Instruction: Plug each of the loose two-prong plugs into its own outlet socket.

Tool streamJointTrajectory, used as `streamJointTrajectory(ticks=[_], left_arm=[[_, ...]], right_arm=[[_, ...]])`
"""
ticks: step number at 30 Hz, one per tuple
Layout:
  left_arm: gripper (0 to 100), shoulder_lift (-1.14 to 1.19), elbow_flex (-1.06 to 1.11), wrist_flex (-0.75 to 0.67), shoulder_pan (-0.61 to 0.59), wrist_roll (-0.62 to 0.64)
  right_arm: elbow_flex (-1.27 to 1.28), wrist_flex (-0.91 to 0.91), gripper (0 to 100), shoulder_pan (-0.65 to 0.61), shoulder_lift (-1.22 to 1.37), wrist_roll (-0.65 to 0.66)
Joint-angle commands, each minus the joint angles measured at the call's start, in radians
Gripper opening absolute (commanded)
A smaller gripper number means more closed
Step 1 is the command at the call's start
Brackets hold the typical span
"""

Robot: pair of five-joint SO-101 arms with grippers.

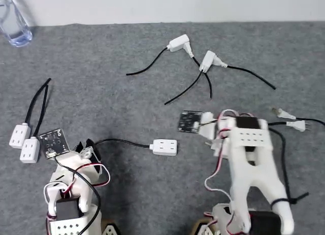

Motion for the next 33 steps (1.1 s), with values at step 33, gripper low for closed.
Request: streamJointTrajectory(ticks=[33], left_arm=[[8, -0.008, -0.008, 0.006, 0.002, -0.008]], right_arm=[[-0.302, -0.128, 28.4, 0.064, 0.384, -0.002]])
